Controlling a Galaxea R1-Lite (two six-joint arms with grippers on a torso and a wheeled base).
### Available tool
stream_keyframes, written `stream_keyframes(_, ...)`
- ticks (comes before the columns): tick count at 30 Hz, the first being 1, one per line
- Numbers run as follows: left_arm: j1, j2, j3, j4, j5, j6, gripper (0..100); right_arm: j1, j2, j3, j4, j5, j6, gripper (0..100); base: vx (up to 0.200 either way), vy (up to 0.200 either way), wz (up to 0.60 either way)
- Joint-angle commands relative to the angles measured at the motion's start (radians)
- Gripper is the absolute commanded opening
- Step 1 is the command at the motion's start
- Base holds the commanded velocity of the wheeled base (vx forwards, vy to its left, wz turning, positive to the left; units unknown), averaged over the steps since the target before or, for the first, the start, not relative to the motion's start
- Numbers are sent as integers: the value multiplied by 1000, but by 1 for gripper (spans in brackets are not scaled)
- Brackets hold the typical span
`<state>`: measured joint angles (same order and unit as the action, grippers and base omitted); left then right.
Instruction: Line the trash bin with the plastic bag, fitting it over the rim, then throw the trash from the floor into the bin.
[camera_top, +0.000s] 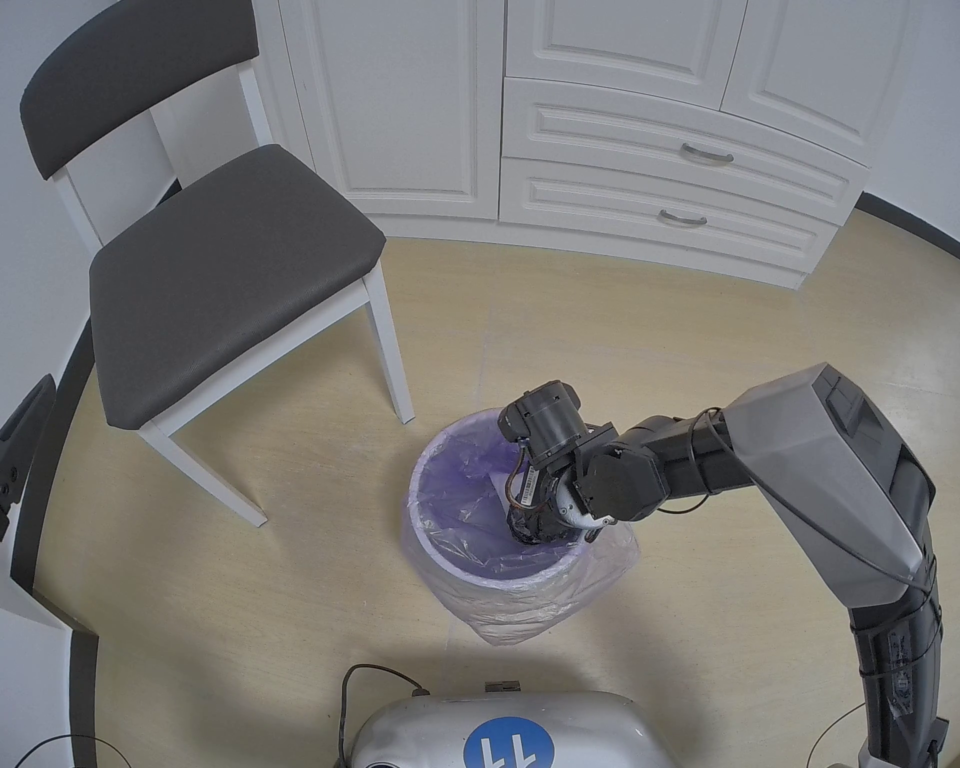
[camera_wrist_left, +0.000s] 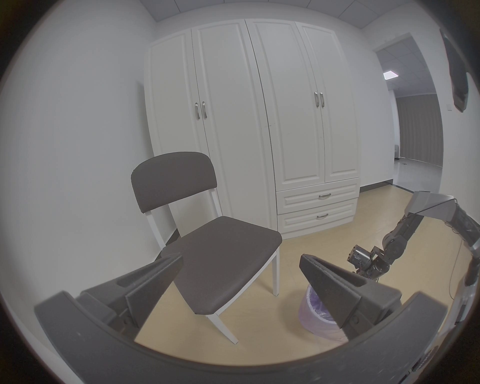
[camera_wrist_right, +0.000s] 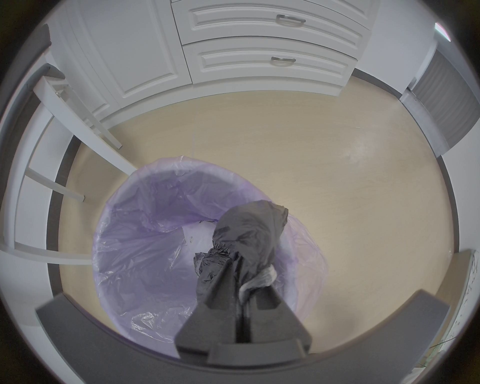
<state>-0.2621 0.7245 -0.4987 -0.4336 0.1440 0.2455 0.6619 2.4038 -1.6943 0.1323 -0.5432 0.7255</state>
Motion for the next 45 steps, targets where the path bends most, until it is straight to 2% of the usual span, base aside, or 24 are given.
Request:
stream_keyframes(1,0,3,2,0,0,0,100,18,37,-21,-2,6,11,0,0,0,0)
stream_keyframes(5,0,4,3,0,0,0,100,27,123,-104,-10,5,46,0,0,0,0)
stream_keyframes(10,0,7,3,0,0,0,100,25,179,-240,-13,8,201,0,0,0,0)
stream_keyframes(13,0,7,3,0,0,0,100,21,170,-257,-19,9,249,0,0,0,0)
stream_keyframes(28,0,9,5,0,0,0,100,16,170,-265,-68,9,288,0,0,0,0)
stream_keyframes(29,0,9,6,0,0,0,100,16,170,-265,-68,9,293,100,0,0,0)
stream_keyframes(40,0,7,6,0,0,0,100,22,132,-252,-56,-1,285,100,0,0,0)
stream_keyframes(45,0,7,8,0,0,0,100,27,14,-188,-57,-1,281,100,0,0,0)
